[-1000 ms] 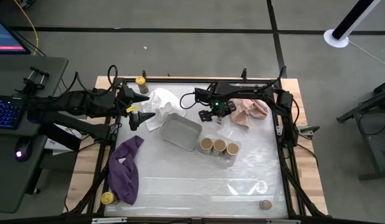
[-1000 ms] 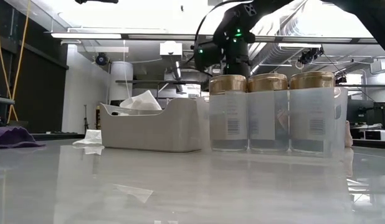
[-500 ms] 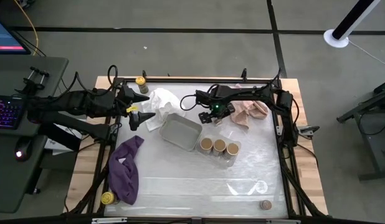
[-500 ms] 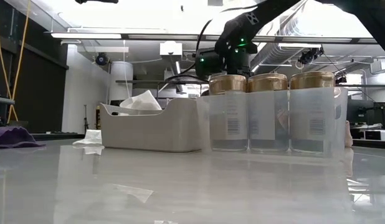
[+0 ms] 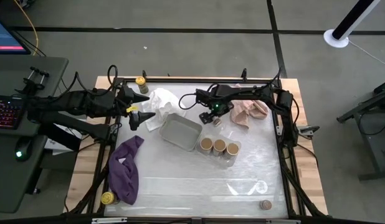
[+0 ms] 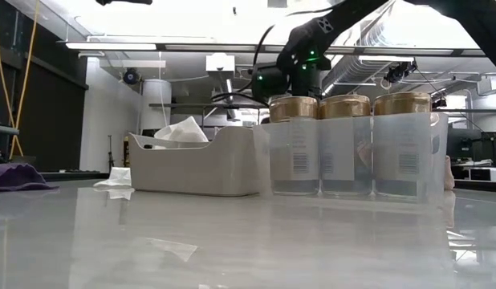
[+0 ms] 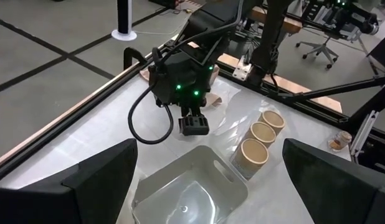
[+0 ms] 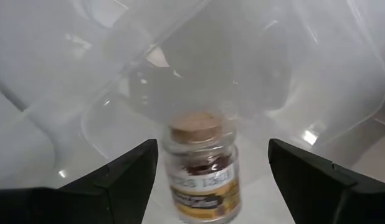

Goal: Sort spices by type
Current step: Put the left brown seasoning bottle into the top transparent bin

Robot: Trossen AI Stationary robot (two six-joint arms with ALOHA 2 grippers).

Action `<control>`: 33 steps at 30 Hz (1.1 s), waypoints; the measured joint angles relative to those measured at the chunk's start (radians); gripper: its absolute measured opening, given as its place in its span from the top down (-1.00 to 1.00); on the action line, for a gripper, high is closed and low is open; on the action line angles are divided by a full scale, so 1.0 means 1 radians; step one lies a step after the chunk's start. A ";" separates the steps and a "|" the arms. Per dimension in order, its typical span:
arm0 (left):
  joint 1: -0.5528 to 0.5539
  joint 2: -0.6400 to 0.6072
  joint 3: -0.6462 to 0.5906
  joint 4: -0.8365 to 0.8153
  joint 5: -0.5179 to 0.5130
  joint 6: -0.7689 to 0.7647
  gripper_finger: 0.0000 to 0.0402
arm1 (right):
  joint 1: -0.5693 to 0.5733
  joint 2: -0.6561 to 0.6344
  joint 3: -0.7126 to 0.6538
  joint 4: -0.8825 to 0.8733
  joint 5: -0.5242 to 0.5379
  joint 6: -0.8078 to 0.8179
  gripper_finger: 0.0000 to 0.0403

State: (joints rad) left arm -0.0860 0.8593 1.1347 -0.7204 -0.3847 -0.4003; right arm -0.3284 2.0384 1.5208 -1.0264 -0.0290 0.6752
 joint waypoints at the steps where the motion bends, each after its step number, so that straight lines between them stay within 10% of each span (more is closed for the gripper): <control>1: 0.000 0.000 0.000 0.000 0.000 -0.007 -0.93 | -0.001 0.001 0.000 0.000 0.000 -0.002 -0.48; 11: 0.000 0.000 0.000 0.015 0.000 -0.061 -0.93 | 0.010 0.055 0.000 -0.011 -0.016 -0.030 -0.45; 22: 0.000 0.012 0.000 0.083 -0.029 -0.054 -0.93 | 0.032 0.050 0.058 -0.106 0.087 -0.196 0.09; 33: 0.000 0.227 0.000 0.207 -0.007 0.154 -0.93 | 0.077 -0.286 0.071 -0.112 0.054 -0.518 0.09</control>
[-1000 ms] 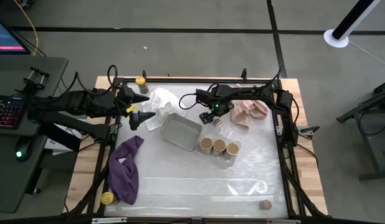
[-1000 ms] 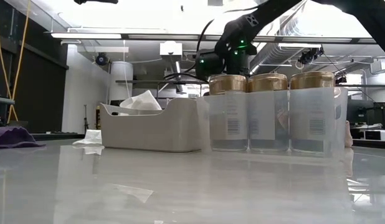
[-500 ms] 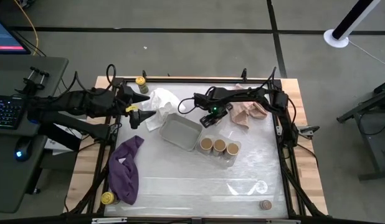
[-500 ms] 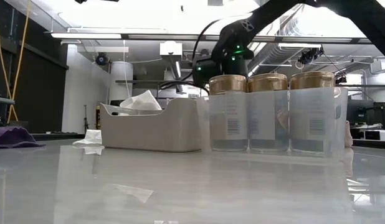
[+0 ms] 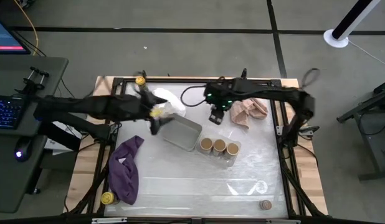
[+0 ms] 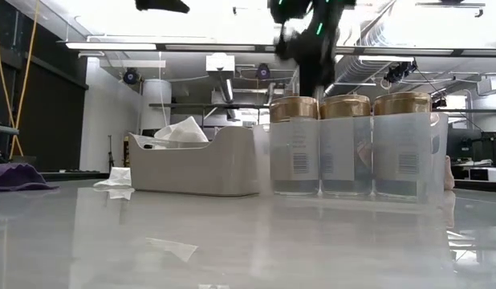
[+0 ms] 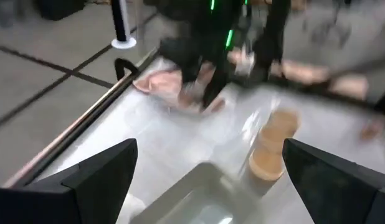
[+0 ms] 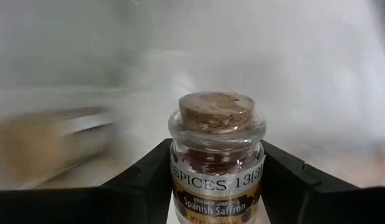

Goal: Sort spices by type
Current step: Put the left brown seasoning bottle into the top transparent bin

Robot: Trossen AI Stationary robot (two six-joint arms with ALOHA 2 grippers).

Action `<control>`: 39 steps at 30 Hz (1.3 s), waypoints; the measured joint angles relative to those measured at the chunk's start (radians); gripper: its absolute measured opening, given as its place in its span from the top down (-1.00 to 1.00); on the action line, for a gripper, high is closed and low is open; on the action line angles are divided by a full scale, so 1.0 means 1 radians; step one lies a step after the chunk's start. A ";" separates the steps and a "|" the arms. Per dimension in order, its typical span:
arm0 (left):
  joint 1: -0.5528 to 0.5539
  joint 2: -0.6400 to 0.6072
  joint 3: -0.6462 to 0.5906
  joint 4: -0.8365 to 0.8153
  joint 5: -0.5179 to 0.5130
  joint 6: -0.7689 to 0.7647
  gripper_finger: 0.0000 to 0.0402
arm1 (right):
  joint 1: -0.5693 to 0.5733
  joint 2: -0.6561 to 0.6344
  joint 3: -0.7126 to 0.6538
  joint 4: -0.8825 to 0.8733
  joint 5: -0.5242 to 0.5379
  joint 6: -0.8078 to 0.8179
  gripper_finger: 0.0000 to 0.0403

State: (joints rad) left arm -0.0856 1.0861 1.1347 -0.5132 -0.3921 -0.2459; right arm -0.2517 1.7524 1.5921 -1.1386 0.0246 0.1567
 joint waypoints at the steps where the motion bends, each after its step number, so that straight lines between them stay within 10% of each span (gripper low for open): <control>1: 0.000 0.036 0.000 0.008 0.010 0.059 -0.93 | 0.007 -0.041 0.000 0.009 -0.059 -0.029 0.09; 7: -0.007 0.253 0.000 0.246 0.066 0.512 -0.93 | 0.080 -0.219 0.002 0.116 -0.342 -0.064 0.09; 16: -0.061 0.413 0.000 0.659 0.021 1.017 -0.93 | 0.225 -0.219 0.002 0.154 -0.381 -0.042 0.09; 39: -0.120 0.424 0.000 0.616 0.209 1.086 -0.93 | 0.266 -0.131 0.000 0.338 -0.497 -0.024 0.09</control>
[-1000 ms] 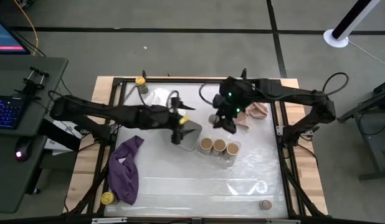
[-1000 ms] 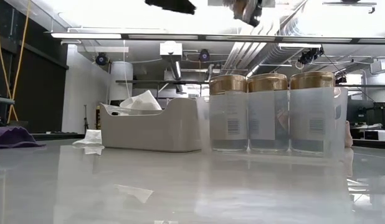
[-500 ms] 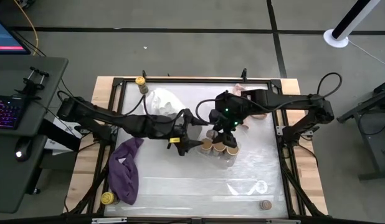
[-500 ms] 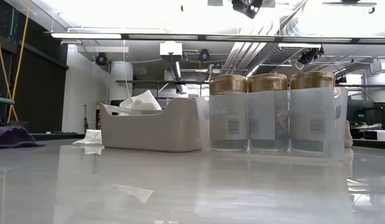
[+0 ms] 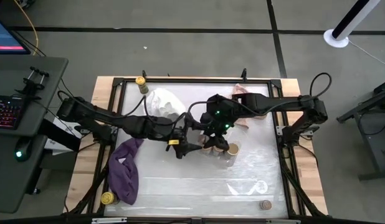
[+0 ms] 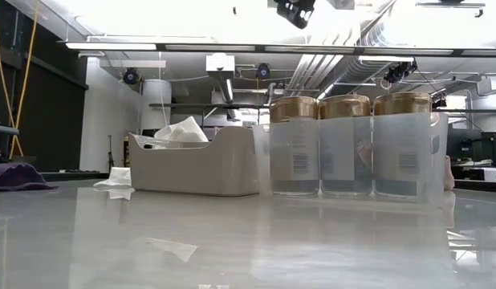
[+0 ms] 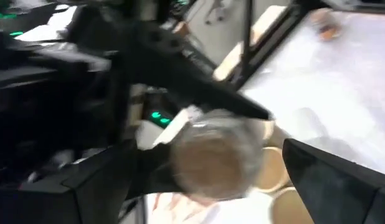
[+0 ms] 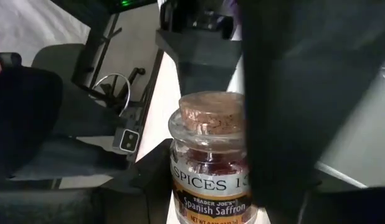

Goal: Sort spices by type
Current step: Put the left brown seasoning bottle into the top transparent bin

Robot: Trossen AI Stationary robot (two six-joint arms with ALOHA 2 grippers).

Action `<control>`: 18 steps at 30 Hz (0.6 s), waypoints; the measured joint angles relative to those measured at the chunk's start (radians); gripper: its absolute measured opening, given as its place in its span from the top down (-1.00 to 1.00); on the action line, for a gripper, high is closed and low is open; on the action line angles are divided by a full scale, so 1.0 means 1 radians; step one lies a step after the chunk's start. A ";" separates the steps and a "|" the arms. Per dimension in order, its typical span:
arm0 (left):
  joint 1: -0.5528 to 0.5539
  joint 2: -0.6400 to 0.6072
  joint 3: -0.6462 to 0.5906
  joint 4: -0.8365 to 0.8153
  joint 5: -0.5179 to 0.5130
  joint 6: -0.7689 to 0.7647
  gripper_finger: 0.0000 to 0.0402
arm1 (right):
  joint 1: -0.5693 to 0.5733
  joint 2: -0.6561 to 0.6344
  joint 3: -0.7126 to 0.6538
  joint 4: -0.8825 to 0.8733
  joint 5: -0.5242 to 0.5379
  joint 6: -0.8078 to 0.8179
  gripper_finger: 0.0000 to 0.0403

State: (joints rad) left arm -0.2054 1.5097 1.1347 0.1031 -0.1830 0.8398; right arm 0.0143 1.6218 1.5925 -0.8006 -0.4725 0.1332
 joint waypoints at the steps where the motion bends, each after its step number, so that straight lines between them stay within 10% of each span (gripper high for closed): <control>1: -0.003 0.000 0.000 -0.011 0.017 -0.001 -0.93 | 0.000 0.000 0.000 0.003 0.000 -0.001 0.09; 18: -0.021 0.038 0.001 0.000 0.045 0.000 -0.93 | 0.028 0.006 0.000 0.064 0.000 -0.007 0.09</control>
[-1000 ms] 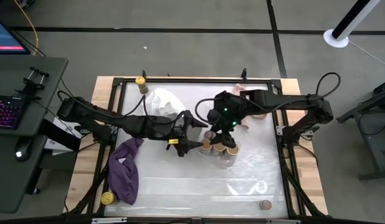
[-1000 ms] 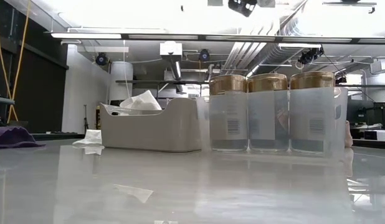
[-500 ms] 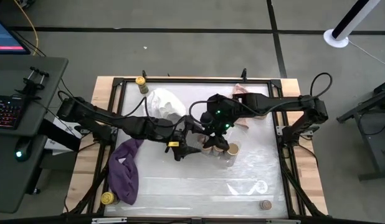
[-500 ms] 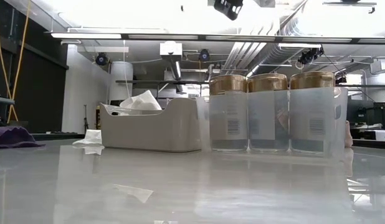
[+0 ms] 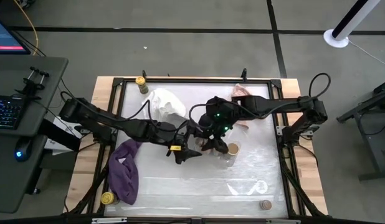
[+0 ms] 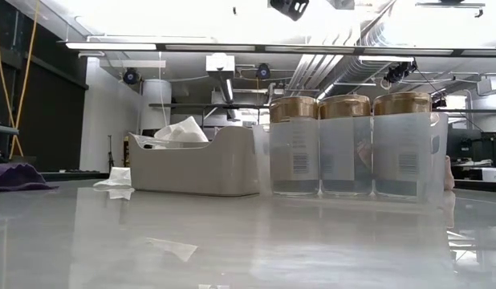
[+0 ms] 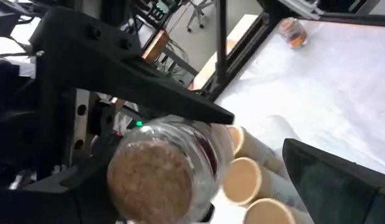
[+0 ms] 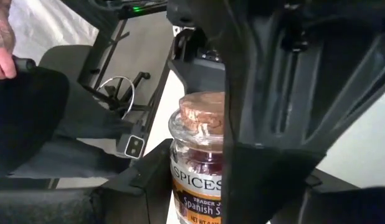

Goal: Sort spices by type
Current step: Put the left brown seasoning bottle into the top transparent bin

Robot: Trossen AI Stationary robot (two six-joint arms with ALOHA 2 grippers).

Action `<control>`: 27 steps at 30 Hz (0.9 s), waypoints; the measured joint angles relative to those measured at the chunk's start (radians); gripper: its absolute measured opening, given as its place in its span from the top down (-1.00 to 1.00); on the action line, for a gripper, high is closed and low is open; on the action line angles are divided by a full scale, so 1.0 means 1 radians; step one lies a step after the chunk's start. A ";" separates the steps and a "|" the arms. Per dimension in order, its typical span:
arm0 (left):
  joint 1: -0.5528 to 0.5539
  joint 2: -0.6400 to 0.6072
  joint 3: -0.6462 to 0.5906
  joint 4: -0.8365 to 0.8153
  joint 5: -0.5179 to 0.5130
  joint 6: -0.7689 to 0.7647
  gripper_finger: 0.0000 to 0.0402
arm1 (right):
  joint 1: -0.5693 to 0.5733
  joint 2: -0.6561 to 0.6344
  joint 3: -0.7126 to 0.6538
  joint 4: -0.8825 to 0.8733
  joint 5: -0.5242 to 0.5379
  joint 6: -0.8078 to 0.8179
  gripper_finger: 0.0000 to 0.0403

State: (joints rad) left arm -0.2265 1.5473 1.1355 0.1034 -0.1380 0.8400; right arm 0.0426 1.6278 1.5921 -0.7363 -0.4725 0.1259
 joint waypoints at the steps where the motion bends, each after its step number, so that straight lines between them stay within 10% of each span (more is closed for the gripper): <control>1: -0.002 0.000 0.000 -0.001 0.002 -0.002 -0.93 | 0.000 0.002 0.000 -0.001 0.000 0.002 0.09; 9: -0.010 -0.001 0.000 -0.001 -0.006 0.003 -0.71 | 0.000 0.003 0.000 0.001 0.000 0.007 0.09; 21: -0.009 -0.001 0.001 0.005 -0.009 0.006 0.23 | 0.001 0.005 0.000 -0.023 0.001 0.004 0.09; 27: -0.009 -0.002 0.001 0.002 -0.008 0.006 0.25 | 0.001 0.005 0.000 -0.018 0.002 0.036 0.09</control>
State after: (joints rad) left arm -0.2355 1.5455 1.1362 0.1051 -0.1462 0.8463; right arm 0.0437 1.6329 1.5921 -0.7548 -0.4710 0.1620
